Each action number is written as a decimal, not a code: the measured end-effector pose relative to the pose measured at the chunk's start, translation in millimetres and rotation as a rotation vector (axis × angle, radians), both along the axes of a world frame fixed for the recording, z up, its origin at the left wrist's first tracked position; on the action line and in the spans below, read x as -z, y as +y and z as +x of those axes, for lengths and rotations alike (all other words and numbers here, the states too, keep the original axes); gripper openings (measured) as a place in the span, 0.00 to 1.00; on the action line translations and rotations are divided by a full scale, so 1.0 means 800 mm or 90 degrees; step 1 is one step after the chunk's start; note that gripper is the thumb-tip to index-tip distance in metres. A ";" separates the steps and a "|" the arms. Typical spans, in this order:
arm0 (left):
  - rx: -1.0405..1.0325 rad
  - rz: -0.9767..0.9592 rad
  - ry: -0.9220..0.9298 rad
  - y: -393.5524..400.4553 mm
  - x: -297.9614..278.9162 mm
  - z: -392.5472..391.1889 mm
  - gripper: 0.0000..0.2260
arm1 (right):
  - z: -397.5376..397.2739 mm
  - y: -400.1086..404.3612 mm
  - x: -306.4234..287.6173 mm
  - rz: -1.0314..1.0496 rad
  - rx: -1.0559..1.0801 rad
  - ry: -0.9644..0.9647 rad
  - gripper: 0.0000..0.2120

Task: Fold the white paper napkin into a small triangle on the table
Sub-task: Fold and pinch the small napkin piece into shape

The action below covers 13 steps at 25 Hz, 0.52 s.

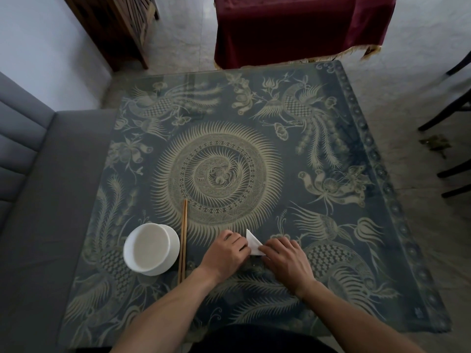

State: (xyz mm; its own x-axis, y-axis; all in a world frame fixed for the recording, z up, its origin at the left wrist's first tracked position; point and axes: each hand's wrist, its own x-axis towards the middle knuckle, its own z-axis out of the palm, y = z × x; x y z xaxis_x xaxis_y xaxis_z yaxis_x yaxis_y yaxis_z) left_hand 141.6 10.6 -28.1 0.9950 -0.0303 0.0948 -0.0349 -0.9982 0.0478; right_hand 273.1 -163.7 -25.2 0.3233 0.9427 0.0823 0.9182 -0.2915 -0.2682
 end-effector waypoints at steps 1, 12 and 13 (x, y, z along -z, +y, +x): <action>0.004 0.012 -0.005 -0.002 0.000 0.001 0.03 | 0.000 0.000 0.000 0.003 -0.001 -0.001 0.13; -0.010 -0.048 -0.028 -0.001 -0.006 0.002 0.07 | -0.003 0.004 0.000 0.014 0.053 0.055 0.12; -0.012 -0.060 -0.024 0.000 -0.009 0.002 0.07 | -0.003 0.005 0.000 0.012 0.051 0.052 0.10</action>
